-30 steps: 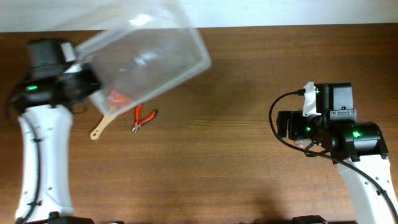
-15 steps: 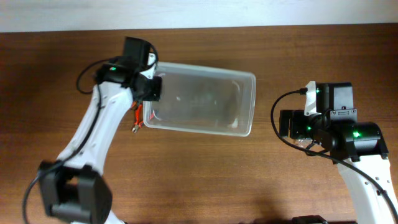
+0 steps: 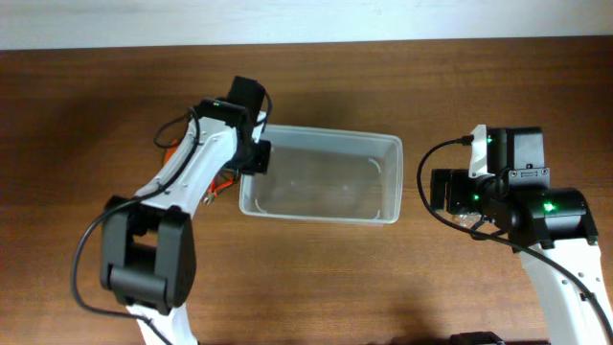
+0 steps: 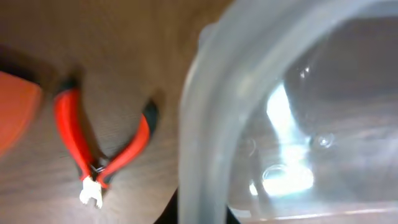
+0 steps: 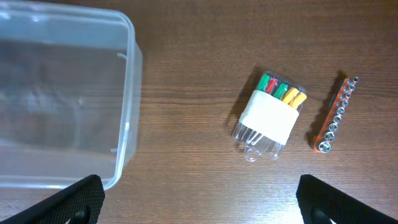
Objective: Pack container
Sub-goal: 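Carry the container right and set it down at table center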
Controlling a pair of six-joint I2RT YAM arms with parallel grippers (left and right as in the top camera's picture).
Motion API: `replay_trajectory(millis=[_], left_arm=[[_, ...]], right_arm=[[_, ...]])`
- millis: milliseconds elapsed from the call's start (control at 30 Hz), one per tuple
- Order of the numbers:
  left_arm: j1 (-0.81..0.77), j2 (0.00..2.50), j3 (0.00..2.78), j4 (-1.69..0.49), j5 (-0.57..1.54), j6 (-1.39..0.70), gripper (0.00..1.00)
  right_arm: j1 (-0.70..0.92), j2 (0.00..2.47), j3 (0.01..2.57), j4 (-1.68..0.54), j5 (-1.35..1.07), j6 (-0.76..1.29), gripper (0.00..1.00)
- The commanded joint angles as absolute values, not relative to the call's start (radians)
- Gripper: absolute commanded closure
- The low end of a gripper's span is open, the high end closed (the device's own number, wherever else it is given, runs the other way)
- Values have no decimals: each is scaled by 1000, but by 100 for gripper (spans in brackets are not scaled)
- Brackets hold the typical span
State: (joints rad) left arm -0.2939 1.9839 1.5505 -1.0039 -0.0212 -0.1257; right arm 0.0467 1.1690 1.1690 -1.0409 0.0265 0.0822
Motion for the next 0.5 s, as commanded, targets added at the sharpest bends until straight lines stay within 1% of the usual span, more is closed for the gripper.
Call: replay_trajectory(millis=[0, 133, 467], left_arm=[[-297, 2020, 1564, -1041, -30, -141, 98], [-299, 2027, 1564, -1088, -30, -150, 98], [-299, 2027, 1564, -1196, -30, -269, 98]], right_arm=[[44, 1172, 1195, -1037, 43, 86, 1], [44, 1172, 1195, -1037, 43, 85, 1], [44, 1172, 1195, -1045, 43, 56, 1]])
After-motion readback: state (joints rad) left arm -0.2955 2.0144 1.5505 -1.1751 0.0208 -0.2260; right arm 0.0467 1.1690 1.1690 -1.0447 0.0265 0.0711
